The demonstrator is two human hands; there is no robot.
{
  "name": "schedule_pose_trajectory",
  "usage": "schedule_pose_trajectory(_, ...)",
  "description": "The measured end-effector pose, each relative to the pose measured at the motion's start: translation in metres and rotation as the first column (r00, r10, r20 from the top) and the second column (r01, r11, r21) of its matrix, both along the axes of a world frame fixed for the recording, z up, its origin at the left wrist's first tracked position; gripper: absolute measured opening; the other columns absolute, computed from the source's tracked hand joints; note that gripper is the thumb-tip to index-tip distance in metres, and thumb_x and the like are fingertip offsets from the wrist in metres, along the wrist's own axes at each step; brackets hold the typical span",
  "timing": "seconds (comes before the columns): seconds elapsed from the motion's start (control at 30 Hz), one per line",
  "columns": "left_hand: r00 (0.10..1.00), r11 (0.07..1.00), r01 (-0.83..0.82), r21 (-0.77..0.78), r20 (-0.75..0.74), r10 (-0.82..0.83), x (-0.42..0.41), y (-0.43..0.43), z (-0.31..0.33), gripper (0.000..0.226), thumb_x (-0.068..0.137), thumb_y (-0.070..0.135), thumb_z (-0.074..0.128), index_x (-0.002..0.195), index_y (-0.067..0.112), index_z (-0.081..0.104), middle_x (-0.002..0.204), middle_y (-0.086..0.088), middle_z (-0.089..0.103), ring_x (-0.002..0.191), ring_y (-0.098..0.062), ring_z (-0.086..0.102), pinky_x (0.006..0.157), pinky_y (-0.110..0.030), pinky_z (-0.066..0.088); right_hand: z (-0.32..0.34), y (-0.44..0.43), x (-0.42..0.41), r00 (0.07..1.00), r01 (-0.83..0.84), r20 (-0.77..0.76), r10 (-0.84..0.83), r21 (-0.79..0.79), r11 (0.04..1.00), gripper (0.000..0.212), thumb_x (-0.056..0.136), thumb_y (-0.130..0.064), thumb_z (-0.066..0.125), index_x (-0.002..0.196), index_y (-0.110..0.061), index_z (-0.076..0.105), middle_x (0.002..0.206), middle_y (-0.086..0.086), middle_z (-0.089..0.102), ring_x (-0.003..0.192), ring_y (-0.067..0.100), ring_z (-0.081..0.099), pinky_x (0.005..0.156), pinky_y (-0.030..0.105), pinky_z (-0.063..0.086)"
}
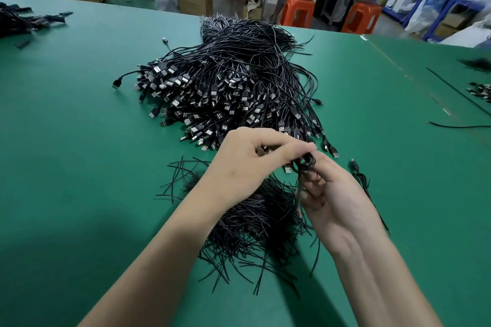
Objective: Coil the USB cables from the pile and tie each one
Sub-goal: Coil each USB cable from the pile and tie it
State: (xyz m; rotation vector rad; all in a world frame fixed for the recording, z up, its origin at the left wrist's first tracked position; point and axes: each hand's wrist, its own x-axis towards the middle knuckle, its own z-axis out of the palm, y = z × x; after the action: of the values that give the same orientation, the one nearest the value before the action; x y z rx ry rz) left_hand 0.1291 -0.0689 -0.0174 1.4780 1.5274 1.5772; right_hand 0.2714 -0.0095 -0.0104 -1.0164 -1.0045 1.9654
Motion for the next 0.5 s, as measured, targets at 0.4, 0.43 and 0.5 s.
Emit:
schedule_pose_trajectory(0.4,0.957,0.978,-0.078,0.195,-0.26,0.128,0.0024,0.0015,-0.0025,0.047,0.085,0.008,0.08,0.128,0.026,0.071,0.104,0.015,0.075,0.104,-0.007,0.069,0.093,-0.019,0.048,0.0037,0.0042,0.006,0.993,-0.103,-0.063,0.103,-0.005,0.995,0.019,0.079,-0.027,0.071,0.06,-0.024,0.067,0.057,-0.009,0.039,0.046,0.004,0.029,0.042,0.018,0.023)
schedule_pose_trajectory(0.43,0.937,0.972,-0.055,0.227,-0.324,0.129,0.0008,0.0014,-0.0027,0.041,0.086,0.006,0.079,0.124,0.024,0.075,0.107,0.015,0.074,0.105,-0.007,0.068,0.094,-0.026,0.051,0.0029,0.0041,0.0064,0.992,-0.101,-0.082,0.097,-0.036,0.994,0.018,0.081,-0.021,0.068,0.064,-0.023,0.066,0.055,-0.008,0.038,0.044,0.004,0.029,0.041,0.017,0.024)
schedule_pose_trajectory(0.5,0.898,0.962,-0.014,0.274,-0.419,0.133,-0.0014,0.0014,-0.0045,0.034,0.089,0.004,0.078,0.117,0.023,0.079,0.107,0.012,0.074,0.104,-0.009,0.067,0.092,-0.037,0.054,0.0017,0.0039,0.0062,0.992,-0.084,-0.109,0.07,-0.129,0.988,0.023,0.088,-0.01,0.06,0.066,-0.017,0.055,0.053,-0.007,0.035,0.041,0.004,0.028,0.037,0.017,0.023)
